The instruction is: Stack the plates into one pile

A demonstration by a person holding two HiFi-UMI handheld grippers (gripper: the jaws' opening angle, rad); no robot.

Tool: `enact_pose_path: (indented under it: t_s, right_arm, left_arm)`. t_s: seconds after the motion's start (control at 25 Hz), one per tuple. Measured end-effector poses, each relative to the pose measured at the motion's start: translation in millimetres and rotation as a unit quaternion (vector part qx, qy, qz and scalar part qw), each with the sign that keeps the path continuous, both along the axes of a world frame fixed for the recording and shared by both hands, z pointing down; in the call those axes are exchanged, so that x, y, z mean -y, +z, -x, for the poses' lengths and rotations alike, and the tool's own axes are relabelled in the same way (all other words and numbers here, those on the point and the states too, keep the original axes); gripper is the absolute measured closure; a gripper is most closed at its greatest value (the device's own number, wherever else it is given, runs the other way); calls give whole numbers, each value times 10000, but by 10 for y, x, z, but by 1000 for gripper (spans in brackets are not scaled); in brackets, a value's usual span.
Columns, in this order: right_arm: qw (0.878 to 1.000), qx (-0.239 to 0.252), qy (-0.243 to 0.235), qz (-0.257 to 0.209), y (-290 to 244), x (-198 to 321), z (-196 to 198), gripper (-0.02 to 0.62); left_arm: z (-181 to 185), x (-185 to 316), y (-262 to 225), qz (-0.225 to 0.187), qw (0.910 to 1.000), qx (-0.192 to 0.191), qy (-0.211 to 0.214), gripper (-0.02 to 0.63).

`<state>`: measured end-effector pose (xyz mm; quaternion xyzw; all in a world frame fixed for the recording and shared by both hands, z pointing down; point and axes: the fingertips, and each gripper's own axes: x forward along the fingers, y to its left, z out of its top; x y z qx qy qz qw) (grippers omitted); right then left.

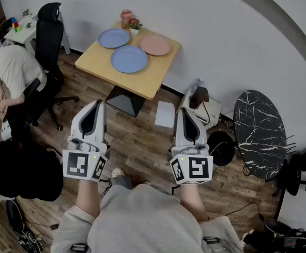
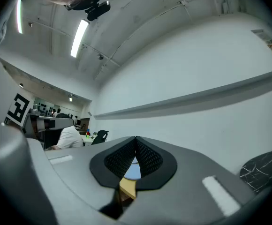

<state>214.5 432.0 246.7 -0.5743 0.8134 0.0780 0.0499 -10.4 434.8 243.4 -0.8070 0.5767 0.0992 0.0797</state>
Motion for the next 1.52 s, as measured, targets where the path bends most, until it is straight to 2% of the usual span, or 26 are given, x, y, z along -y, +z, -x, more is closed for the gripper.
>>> enact_pose_path:
  t_s: [0.28, 0.72, 0.88, 1.04, 1.52]
  right_arm:
    - [10000, 23, 3, -15, -6, -80, -41, 592]
    - [9999, 47, 131, -52, -17, 39, 85, 592]
    - [9994, 201, 215, -175, -56, 150, 180, 592]
    - [9993, 190, 272, -191, -71, 273, 330, 592]
    - [9988, 203, 426, -127, 56, 520, 805, 592]
  left_arm:
    - [-58, -77, -10, -5, 10000, 17, 17, 546]
    - [47, 84, -19, -66, 9998, 65, 147, 546]
    - [180, 204, -33, -146, 9996, 187, 155, 546]
    - [374, 345, -64, -138, 9997, 80, 166, 546]
    - [830, 689, 37, -66, 9994, 67, 340, 546]
